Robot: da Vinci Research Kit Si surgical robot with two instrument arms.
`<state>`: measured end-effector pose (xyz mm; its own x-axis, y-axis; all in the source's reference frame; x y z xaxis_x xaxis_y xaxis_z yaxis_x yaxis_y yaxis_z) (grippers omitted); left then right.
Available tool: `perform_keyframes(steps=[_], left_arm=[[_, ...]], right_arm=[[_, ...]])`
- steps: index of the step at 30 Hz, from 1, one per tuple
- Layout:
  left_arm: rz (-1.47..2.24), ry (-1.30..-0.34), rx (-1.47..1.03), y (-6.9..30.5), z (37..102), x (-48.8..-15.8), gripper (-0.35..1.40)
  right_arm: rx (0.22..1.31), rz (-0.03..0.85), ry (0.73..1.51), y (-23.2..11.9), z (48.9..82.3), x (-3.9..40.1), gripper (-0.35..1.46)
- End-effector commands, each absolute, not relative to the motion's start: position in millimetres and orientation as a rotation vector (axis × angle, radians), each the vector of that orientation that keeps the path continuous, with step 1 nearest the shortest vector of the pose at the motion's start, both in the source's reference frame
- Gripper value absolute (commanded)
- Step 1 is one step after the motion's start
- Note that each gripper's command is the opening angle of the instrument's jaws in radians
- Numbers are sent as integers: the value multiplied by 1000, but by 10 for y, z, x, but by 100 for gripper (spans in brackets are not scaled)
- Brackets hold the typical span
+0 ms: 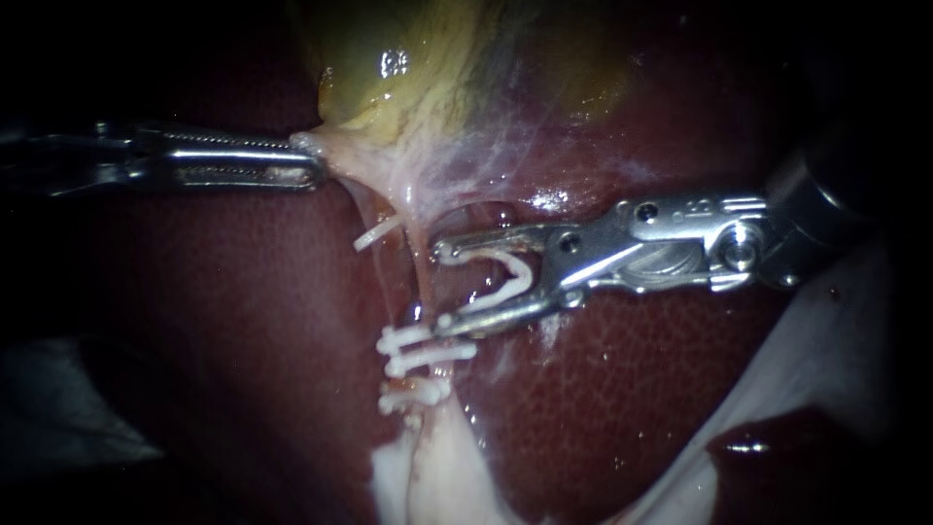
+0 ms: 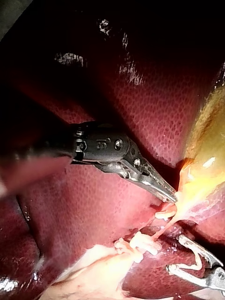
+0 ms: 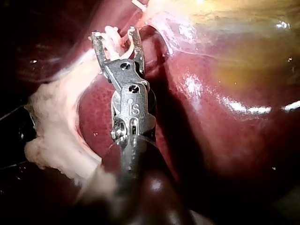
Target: Clipping third clip right tube
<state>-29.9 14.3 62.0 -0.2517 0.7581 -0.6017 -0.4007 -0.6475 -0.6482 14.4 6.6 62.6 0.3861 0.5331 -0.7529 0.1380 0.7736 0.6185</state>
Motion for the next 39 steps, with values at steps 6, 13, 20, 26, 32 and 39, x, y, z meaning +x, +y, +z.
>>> perform_keyframes(steps=[6,13,20,26,32,39], left_arm=[[1966,-472,-1231,141,618,-300,-35],[1966,-471,-1231,141,617,-301,-35],[1965,-471,-1231,141,617,-301,-35],[1965,-471,-1231,141,617,-302,-35],[1965,-470,-1230,141,617,-303,-35],[1965,-471,-1231,141,617,-302,-35]], right_arm=[[697,325,1146,65,653,143,47],[708,366,1126,57,686,156,48],[794,405,1184,52,696,169,48],[866,459,1249,54,695,182,48],[879,488,1294,58,691,200,48],[906,537,1340,69,681,208,48]])
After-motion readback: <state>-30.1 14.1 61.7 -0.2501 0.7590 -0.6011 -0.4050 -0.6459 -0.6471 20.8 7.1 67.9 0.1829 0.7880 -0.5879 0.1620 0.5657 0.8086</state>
